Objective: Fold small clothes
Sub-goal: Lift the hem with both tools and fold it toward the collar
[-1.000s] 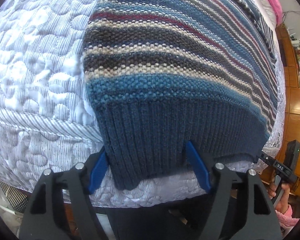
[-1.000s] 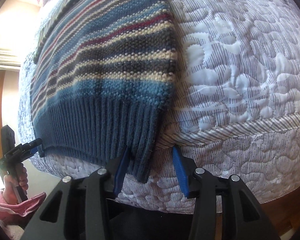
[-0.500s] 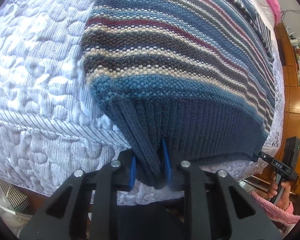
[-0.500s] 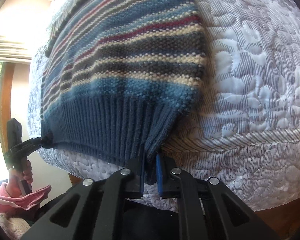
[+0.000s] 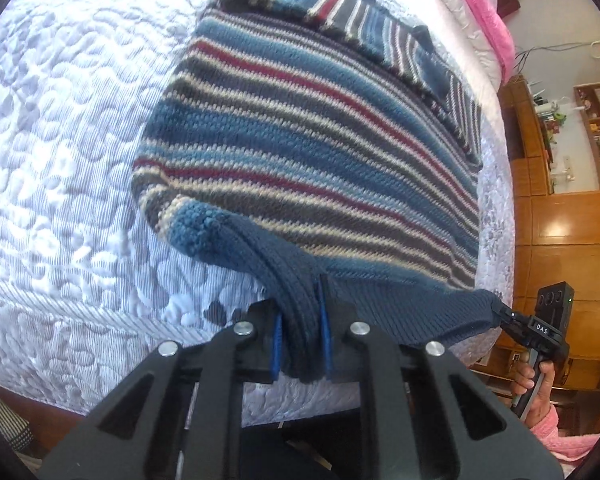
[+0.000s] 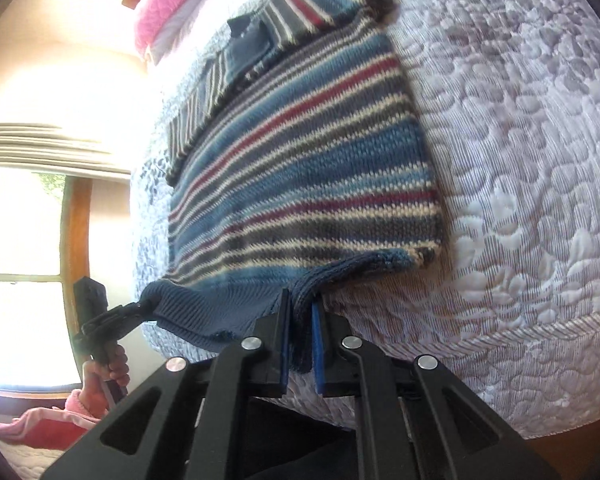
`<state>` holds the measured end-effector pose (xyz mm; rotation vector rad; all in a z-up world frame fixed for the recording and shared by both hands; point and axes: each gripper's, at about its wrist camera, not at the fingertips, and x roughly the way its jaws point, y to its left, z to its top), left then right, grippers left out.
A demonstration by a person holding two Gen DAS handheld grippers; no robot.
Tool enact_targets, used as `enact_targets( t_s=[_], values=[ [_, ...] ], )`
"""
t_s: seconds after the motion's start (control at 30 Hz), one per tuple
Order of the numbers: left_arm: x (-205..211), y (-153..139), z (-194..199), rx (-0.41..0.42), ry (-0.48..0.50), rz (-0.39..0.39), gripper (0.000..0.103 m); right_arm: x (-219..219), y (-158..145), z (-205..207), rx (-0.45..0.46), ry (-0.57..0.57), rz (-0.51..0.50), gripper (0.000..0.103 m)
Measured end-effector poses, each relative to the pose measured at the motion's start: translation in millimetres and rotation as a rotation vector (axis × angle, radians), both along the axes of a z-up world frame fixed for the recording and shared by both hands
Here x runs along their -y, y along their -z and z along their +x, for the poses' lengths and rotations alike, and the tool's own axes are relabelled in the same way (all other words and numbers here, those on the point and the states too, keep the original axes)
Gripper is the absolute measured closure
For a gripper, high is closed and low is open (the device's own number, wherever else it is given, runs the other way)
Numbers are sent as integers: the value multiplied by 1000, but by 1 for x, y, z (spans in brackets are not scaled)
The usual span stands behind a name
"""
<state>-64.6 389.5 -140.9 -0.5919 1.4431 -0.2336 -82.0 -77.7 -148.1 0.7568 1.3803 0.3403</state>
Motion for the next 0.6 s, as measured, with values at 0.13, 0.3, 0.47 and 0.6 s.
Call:
enact_targets(
  t_s=[0.13, 0.3, 0.47, 0.6],
  values=[
    [-5, -9, 32, 30, -35, -18, 90, 3, -10, 34, 26, 18, 3, 94],
    [1, -1, 75, 43, -47, -14, 90, 13, -4, 80, 22, 32, 2, 94],
    [0, 28, 115, 6, -71, -21, 90, 16, 20, 126, -27, 44, 0, 94],
    [0, 51, 140, -28, -73, -20, 90, 18, 40, 156, -71, 62, 9, 94]
  ],
)
